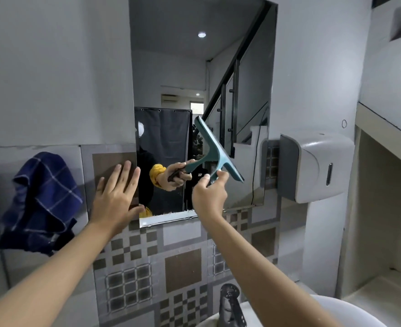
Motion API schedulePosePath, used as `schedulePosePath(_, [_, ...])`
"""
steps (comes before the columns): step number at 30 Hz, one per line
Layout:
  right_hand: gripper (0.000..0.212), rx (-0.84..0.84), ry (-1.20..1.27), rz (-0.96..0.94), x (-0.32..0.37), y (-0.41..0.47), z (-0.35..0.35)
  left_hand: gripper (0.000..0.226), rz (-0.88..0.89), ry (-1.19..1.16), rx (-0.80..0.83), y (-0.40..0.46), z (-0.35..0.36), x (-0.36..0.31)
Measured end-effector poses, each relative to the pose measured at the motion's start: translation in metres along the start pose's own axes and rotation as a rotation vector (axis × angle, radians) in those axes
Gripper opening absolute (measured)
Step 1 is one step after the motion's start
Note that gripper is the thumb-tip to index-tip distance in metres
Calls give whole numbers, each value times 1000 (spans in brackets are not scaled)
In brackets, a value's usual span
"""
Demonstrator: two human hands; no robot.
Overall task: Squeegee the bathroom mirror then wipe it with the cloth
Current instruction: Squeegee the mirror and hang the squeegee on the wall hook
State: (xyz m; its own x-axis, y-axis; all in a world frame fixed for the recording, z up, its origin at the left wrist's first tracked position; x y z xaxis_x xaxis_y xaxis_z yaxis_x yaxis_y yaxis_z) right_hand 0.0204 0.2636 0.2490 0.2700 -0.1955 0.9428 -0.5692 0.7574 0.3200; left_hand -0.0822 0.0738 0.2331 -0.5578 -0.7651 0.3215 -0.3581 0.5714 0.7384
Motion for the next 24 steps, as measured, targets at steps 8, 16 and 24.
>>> schedulePosePath(8, [29,79,-75,-107,-4,-44,36,98,36,-19,0,-8,5,3])
schedulePosePath(16, [36,109,-253,-313,-19,-52,29,99,29,10,16,-14,12,4])
schedulePosePath(24, [44,119,-519,-562,-43,-42,14,92,20,39,-19,-31,24,-1])
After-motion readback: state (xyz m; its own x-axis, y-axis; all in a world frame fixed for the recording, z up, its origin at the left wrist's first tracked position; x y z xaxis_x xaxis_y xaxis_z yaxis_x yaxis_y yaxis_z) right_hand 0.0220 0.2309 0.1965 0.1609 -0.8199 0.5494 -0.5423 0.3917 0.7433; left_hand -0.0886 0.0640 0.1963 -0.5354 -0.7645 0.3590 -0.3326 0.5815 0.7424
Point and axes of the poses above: each hand's wrist, its own y-axis towards the middle knuckle, its own z-axis out of the palm, x = y × z, the point moved 2 cm from there along y, towards the middle knuckle, and after that the axes turned 7 degrees about z, right-handed, at the moved point
